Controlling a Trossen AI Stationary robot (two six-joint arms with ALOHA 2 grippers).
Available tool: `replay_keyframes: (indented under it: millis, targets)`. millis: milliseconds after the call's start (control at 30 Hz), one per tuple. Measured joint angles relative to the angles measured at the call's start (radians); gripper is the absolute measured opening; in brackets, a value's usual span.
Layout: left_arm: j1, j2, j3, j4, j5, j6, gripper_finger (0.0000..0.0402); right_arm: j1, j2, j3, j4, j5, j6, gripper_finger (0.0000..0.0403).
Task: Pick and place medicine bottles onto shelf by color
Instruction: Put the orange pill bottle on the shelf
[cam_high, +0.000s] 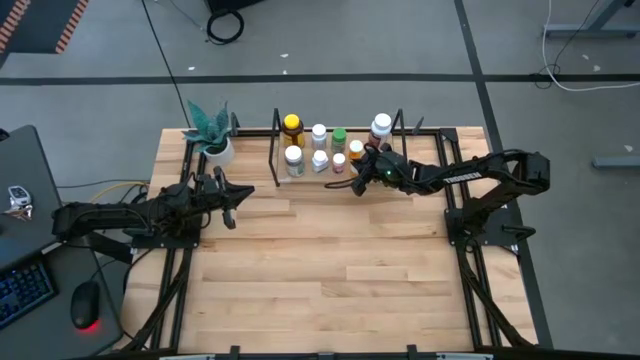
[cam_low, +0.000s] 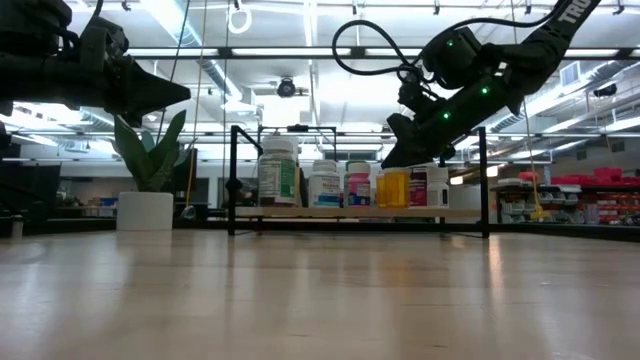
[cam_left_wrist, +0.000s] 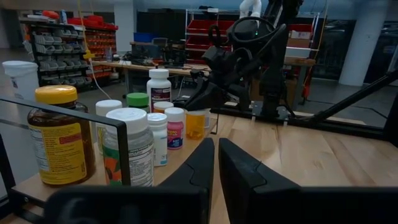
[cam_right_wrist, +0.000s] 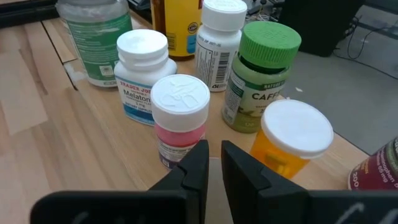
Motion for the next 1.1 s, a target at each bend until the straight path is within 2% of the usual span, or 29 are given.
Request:
replay_keyframes:
  millis: [300, 700, 1100]
  targets:
    - [0.000, 0.000, 0.000, 0.000, 0.000, 0.000, 0.0040, 0.000, -0.001, 0.001, -0.017, 0.010, 0.002, 0.0051]
    - [0.000, 0.000, 0.000, 0.000, 0.000, 0.000, 0.0030, 0.003, 0.001, -0.002, -0.004, 0.021, -0.020, 0.0051]
    - [0.000, 0.000, 0.000, 0.000, 0.000, 0.000, 0.0038, 0.002, 0.002, -0.002, 0.002, 0.031, -0.036, 0.0051]
